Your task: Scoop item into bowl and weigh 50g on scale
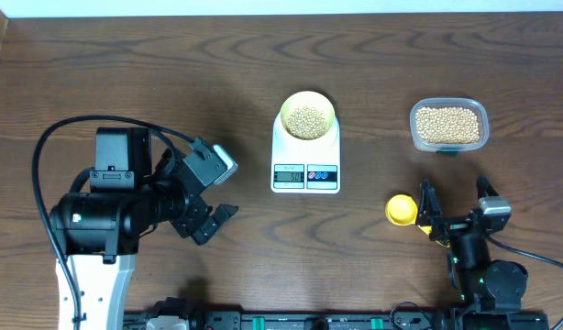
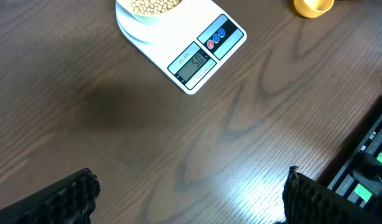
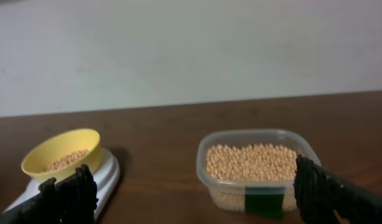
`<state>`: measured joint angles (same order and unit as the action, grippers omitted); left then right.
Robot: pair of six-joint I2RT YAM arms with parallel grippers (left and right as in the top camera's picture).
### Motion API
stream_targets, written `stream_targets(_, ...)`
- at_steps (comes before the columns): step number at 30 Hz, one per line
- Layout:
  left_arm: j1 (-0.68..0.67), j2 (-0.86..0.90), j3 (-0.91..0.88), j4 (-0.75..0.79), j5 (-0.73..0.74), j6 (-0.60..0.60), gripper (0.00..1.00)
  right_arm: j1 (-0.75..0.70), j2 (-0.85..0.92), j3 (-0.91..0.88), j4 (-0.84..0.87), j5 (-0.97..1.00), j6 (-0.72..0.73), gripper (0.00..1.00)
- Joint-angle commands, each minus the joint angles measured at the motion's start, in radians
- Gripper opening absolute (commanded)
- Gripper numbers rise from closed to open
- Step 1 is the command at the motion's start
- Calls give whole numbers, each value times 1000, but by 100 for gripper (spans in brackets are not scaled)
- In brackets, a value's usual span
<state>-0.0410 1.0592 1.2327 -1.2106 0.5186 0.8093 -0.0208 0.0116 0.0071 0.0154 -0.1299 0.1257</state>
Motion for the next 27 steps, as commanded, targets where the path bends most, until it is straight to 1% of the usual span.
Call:
stream_targets(1, 3, -1, 2, -3, 13, 5, 97, 8, -6, -2, -62, 47, 8, 99)
stream_targets(2, 3, -1, 2, -3, 13, 5, 97, 8, -6, -2, -84, 49, 7, 99)
stream_targets(5, 3, -2, 2, -3, 13, 5, 96, 8, -6, -2, -87, 45, -109, 99)
stream_targets(9, 3, -2, 2, -3, 13, 5, 96, 8, -6, -2, -87, 49, -161, 99)
stream_targets(27, 3, -2, 2, -3, 13, 5, 96, 37, -7, -2, -90, 60, -163, 99)
